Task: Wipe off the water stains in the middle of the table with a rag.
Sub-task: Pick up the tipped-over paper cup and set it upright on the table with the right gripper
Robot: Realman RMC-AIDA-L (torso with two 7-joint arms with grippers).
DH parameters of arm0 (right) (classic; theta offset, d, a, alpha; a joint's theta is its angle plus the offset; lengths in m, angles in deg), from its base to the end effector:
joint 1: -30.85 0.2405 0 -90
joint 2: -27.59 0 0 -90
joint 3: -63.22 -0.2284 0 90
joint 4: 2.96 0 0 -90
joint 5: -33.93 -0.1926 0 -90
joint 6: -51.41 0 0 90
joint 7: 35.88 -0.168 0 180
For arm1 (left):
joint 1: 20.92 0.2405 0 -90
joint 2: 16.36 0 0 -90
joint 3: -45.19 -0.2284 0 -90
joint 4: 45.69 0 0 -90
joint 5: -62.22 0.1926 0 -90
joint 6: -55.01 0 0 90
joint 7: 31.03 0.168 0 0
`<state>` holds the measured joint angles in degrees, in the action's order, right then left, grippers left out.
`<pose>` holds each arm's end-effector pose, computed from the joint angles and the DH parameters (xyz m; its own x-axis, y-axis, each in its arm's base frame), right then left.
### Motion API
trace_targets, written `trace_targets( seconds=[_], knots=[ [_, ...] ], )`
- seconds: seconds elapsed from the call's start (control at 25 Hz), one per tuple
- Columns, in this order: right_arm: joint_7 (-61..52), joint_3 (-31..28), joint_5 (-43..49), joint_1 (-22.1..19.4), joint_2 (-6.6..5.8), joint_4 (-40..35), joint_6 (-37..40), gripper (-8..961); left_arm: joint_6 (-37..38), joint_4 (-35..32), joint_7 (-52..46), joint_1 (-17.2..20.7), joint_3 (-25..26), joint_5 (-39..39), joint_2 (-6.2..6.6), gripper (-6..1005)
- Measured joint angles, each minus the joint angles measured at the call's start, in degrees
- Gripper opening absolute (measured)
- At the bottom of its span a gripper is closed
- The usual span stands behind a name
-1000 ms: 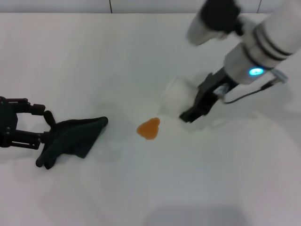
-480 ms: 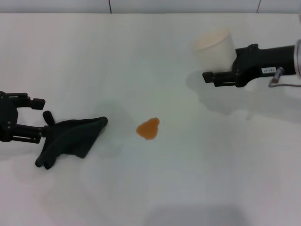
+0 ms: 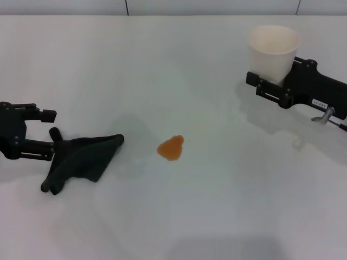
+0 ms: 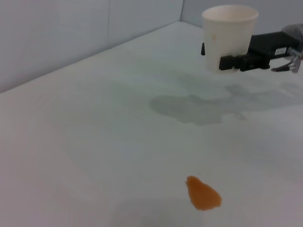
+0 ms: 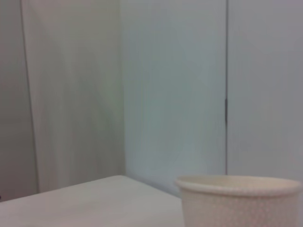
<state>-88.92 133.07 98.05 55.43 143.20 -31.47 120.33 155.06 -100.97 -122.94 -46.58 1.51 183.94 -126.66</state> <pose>0.2244 0.3428 -0.0034 0.7576 -0.0564 -0.6503 -0.4576 -0.7563 -0.4676 -0.2515 0.2986 0.0705 0.8906 0.3881 0.2371 0.4341 -0.8809 -0.1888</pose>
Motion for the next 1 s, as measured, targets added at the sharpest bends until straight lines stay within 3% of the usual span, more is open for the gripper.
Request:
trace_targets(
  seconds=[0.44, 0.72, 1.0],
  knots=[
    [13.21, 0.03, -4.90, 4.75, 0.58, 17.36, 0.20, 605, -0.19, -0.01, 1.98, 0.00, 0.00, 0.01, -1.00, 881],
    [14.69, 0.20, -5.06, 5.49, 0.57, 18.65, -0.88, 605, -1.08, -0.07, 3.01, 0.00, -0.43, 0.52, -1.75, 881],
    [14.39, 5.08, -5.10, 7.78, 0.58, 19.46, -6.01, 604, -1.25, -0.09, 3.19, 0.00, -0.44, 0.54, -2.08, 881]
  ],
)
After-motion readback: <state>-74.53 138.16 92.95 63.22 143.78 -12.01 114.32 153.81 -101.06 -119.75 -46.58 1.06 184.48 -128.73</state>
